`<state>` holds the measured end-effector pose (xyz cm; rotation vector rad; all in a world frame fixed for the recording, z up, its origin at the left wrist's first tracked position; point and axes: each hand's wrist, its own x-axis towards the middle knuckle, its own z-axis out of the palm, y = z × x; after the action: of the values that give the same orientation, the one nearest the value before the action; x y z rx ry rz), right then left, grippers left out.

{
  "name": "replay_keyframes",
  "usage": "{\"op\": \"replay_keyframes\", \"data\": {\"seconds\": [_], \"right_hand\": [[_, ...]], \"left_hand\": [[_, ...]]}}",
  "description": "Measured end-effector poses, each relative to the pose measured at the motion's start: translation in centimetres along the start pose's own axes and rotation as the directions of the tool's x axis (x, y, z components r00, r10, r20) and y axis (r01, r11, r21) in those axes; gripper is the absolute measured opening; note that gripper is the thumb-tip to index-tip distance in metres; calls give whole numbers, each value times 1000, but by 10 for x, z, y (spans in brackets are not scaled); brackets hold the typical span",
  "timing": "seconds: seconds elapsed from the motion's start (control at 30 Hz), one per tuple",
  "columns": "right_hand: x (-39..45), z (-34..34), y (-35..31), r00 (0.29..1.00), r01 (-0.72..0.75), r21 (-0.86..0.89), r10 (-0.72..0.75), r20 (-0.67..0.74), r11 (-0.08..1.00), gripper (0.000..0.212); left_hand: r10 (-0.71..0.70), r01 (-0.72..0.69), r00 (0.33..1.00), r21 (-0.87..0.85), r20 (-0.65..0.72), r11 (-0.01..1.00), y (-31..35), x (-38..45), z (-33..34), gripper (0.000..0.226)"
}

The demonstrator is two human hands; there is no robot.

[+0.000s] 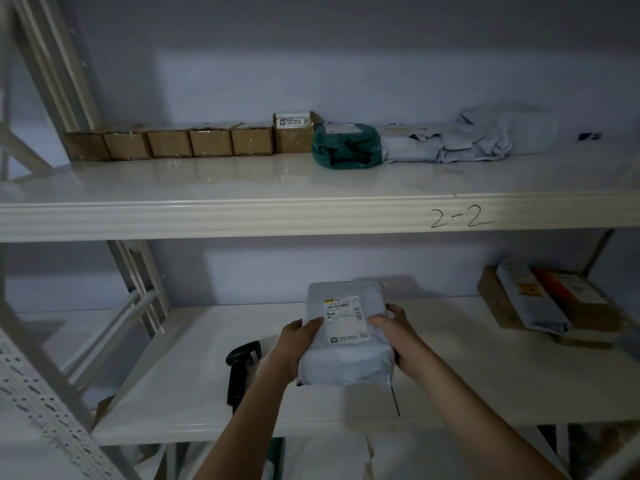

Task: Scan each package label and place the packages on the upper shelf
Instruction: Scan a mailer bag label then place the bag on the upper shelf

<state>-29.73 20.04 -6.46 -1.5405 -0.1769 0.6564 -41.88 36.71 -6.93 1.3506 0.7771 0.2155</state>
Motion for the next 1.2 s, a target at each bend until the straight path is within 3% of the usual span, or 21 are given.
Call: {"op": "replay_keyframes", "data": {"seconds": [0.27, 0.43, 0.6, 0.7, 0.87, 1.03, 1.2], "right_hand": [[-60, -22, -28, 992, 127, -50, -126, 30, 991, 33], [-107, -34, -46, 983, 152, -84, -160, -93, 985, 36], [-173, -44, -51, 974, 141, -46, -147, -170, 989, 34], [-214, -52, -54, 963, 178, 1, -174, -205, 984, 33], [-271, -75, -73, 943, 205, 39, -186, -275, 978, 25], [-313, -108, -105, 889, 316, 16, -291, -355, 948, 15], [-338, -157, -138, 877, 391, 31, -362, -315, 920, 20]], "left_hand": [[186, -185, 982, 84, -10, 979, 31, -59, 27, 37], [230, -236, 972, 144, 55, 961, 47, -107, 45, 34], [183, -192, 981, 153, 70, 969, 46, -155, 53, 58], [195, -206, 975, 104, 106, 973, 45, -186, 62, 46], [218, -230, 968, 91, 126, 969, 59, -232, 83, 49], [294, -311, 940, 76, 173, 947, 86, -276, 117, 46], [400, -407, 902, 11, 163, 913, 118, -311, 167, 47]]}}
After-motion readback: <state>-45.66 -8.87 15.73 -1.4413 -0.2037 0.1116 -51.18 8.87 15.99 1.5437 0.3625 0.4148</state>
